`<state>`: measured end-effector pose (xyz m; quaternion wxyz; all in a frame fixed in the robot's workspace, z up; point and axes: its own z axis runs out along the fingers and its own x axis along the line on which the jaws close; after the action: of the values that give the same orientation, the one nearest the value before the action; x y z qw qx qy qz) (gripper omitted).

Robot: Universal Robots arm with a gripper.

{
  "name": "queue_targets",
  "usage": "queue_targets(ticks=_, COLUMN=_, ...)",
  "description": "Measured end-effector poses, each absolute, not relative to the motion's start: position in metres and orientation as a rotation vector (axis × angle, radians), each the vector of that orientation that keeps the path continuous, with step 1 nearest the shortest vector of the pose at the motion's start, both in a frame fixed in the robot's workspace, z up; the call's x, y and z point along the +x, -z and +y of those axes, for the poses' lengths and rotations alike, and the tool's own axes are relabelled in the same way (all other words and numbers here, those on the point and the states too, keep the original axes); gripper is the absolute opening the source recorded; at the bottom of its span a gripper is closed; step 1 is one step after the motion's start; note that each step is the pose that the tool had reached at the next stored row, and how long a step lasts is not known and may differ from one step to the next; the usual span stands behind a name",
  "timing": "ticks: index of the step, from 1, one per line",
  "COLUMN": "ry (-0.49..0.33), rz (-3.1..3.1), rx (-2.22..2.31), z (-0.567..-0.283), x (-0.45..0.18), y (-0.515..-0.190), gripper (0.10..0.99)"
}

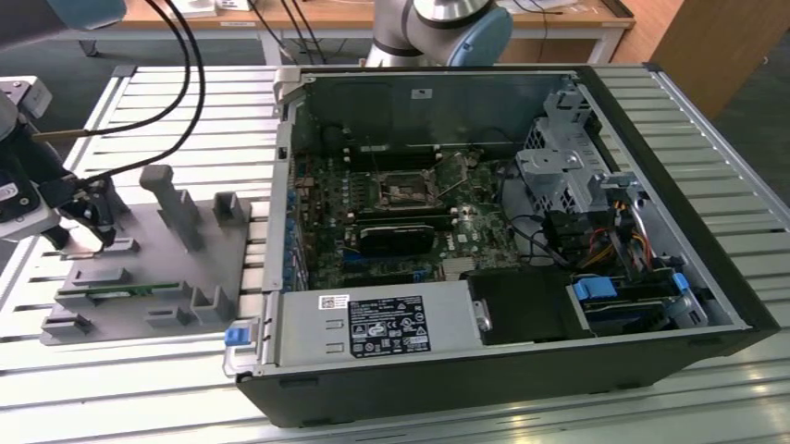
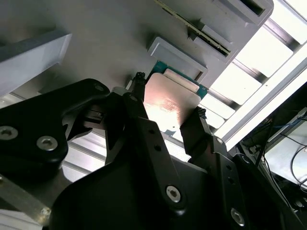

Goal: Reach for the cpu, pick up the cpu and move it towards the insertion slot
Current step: 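Pick up the cpu and move it towards the insertion slot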

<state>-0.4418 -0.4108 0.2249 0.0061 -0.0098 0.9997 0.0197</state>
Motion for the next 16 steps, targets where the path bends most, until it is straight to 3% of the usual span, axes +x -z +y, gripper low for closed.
queue_targets(ticks=16, ry=-0.053, rz=3.129, rx=-0.031, z=-0.4103, x=-0.4418, y=-0.2314, gripper=0.545)
